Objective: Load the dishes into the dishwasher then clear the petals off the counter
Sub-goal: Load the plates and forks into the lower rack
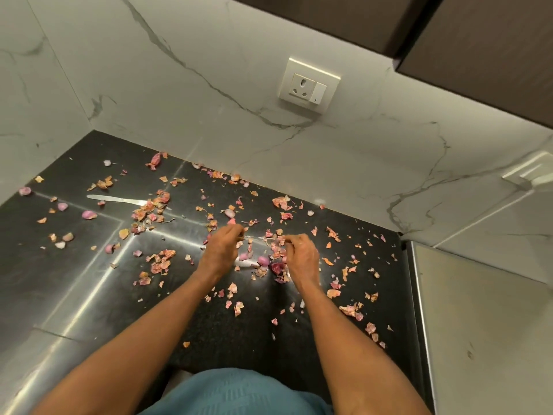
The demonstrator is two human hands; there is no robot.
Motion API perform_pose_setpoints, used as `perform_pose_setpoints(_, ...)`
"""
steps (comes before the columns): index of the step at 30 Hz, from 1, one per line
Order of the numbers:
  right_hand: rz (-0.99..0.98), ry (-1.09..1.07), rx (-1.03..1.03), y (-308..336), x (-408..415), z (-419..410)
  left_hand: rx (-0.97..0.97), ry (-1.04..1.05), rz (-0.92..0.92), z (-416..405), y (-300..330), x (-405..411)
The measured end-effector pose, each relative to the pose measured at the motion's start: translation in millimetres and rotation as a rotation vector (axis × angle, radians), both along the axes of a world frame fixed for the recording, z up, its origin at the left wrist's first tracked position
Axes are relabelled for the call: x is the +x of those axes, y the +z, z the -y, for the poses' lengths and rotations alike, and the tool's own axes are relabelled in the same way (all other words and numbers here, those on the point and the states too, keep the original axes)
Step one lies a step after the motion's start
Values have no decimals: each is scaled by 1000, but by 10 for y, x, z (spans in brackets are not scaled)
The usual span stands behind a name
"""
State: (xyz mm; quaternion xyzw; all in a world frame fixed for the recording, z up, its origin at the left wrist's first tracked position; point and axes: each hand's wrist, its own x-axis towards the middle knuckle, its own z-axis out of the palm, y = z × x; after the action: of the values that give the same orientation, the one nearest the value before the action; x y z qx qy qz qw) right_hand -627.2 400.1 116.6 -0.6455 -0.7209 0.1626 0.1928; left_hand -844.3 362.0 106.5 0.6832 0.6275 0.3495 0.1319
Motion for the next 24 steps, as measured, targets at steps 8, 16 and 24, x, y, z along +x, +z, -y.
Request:
perform_pose_setpoints(8,113,34,-44,194,-2,59,-28,15,-142,93,213,15)
perform_pose_setpoints(16,218,174,-114,316,-244,151,-5,19,-164,167,488,91)
perform_pose_setpoints(24,39,210,-181,373,-318,190,12,-13,-164,142,582,64)
